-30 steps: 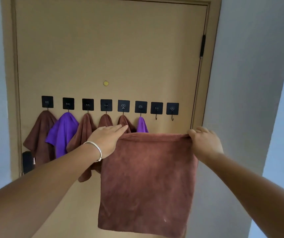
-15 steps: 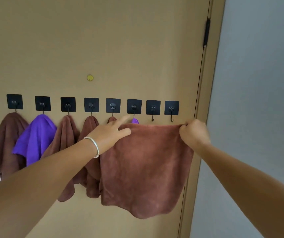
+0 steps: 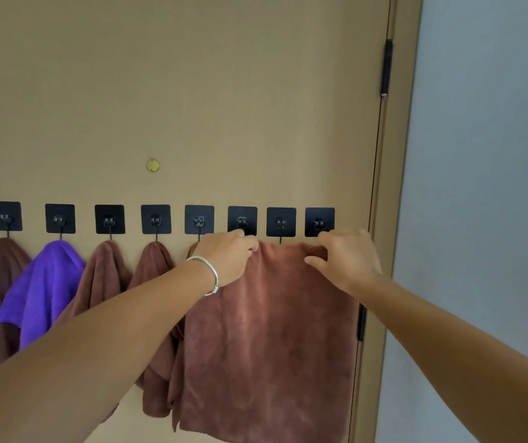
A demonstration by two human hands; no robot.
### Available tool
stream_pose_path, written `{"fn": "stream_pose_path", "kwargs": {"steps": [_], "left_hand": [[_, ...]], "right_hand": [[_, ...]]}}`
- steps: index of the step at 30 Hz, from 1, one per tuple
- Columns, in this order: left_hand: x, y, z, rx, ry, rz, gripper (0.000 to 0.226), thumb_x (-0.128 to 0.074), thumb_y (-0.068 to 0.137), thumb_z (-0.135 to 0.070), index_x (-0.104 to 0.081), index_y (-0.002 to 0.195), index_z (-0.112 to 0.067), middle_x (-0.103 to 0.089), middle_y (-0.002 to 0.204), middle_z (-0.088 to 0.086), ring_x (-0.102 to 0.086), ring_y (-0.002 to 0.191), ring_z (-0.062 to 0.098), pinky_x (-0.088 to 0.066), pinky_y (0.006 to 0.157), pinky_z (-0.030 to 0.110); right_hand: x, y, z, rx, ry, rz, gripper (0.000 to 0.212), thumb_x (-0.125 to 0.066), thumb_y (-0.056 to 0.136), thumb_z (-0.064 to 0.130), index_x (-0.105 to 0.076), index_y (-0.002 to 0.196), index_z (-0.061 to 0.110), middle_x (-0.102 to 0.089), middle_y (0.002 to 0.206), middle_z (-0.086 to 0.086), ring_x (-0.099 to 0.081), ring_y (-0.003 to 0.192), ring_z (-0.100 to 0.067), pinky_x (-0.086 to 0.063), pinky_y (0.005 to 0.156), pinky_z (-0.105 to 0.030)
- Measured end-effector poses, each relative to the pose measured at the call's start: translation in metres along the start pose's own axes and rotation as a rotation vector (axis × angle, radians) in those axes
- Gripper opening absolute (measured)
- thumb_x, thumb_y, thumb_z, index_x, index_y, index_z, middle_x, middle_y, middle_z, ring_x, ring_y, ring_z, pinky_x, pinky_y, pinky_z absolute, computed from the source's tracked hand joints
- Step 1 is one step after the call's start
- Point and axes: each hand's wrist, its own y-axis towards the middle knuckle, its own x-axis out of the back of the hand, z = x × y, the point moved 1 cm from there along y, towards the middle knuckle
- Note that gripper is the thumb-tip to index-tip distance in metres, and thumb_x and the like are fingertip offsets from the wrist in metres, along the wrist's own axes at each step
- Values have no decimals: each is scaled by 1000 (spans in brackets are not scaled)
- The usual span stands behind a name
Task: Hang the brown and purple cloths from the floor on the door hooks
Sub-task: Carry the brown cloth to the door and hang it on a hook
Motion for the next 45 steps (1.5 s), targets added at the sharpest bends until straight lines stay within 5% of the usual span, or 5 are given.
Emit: {"fn": "stream_pose_path", "kwargs": {"steps": [9, 25, 35, 40, 45], "left_hand": [[-15, 27, -11, 65, 217, -99, 47, -42, 86, -5, -53, 122, -33, -39, 92, 0, -41, 62, 21, -19, 47, 30], [-69, 19, -63, 146, 40, 173, 24, -37, 96, -24, -59, 104, -22, -65, 106, 3, -61, 95, 30, -35, 66, 32], [-79, -8, -65, -67, 350, 403, 48, -42, 96, -43, -46, 135, -15, -41, 131, 9, -44, 117, 31, -40, 90, 41], [-34, 7, -54, -125, 299, 87, 25, -38, 94, -31, -60, 91, -19, -60, 98, 2, -59, 90, 28, -32, 61, 32], [-18, 31, -48, -236, 167, -171, 28, -40, 93, -34, -62, 104, -20, -54, 98, 1, -54, 92, 25, -30, 67, 33]], "right_hand": [[-22, 21, -7, 72, 97, 84, 38, -41, 89, 1, -41, 116, 28, -57, 92, -1, -57, 72, -26, -43, 54, -34], [-97, -4, 36, 45, -66, 192, 33, -39, 96, 8, -46, 128, 8, -55, 112, -10, -65, 84, -29, -36, 58, -35], [-108, -22, 26, 71, -15, 137, 32, -37, 95, 15, -55, 121, 14, -49, 118, -9, -45, 108, -29, -36, 87, -38], [-107, -33, 21, 48, 31, 235, 35, -39, 94, 25, -51, 126, 18, -55, 115, -5, -52, 102, -26, -39, 83, -38], [-85, -50, -9, -68, -105, 202, 30, -42, 94, 29, -59, 116, 21, -61, 106, -1, -55, 95, -23, -43, 81, -35]]}}
